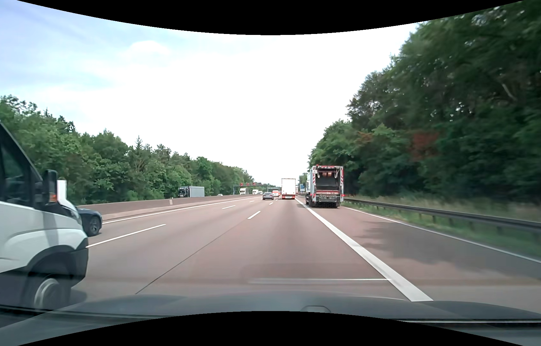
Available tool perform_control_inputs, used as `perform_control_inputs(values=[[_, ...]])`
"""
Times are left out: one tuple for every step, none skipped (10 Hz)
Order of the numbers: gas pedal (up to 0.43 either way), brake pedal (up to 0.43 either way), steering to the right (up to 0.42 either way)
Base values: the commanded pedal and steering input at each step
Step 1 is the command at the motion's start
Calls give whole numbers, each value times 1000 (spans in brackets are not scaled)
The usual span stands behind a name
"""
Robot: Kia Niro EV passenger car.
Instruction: Follow the waypoints while adhering to traffic rules and regulations
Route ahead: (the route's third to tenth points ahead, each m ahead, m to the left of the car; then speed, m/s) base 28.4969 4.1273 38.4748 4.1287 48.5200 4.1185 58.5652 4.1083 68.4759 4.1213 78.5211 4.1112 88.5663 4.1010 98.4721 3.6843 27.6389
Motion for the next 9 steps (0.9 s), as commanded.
perform_control_inputs(values=[[0,0,-6],[0,0,-7],[0,0,-7],[0,0,-7],[0,0,-7],[0,0,-7],[0,0,-7],[8,0,-7],[20,0,-7]])
